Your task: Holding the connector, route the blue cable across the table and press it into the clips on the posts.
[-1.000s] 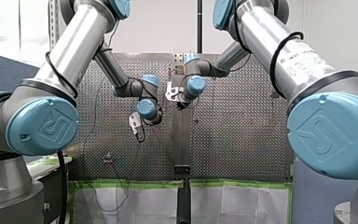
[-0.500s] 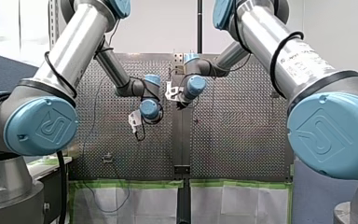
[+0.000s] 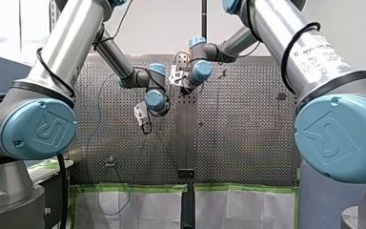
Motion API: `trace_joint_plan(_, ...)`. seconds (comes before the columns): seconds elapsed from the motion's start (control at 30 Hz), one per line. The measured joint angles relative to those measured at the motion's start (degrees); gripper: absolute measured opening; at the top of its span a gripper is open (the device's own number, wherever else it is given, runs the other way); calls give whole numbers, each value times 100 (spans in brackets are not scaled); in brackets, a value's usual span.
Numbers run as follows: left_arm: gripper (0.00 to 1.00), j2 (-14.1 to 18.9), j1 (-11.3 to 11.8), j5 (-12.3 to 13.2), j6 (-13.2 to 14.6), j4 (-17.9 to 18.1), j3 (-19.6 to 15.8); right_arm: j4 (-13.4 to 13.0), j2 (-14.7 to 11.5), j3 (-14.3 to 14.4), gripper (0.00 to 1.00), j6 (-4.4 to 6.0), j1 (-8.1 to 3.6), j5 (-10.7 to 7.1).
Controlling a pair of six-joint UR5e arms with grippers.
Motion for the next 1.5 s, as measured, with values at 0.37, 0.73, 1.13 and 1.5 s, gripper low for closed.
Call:
trace_joint_plan(0.37,4,540,-215,-347,-14,-259,-3,248,-528,77,0,146,-22,-15)
trace_joint_plan(0.73,7,802,-423,-534,-2,-496,-1,282,-965,497,0,164,-53,1)
trace_joint_plan(1.13,9,1043,-398,-550,-9,-299,0,274,-1200,545,0,142,-46,-60)
trace_joint_plan(1.5,12,1039,-227,-512,192,5,213,251,-1177,532,0,136,-103,-254)
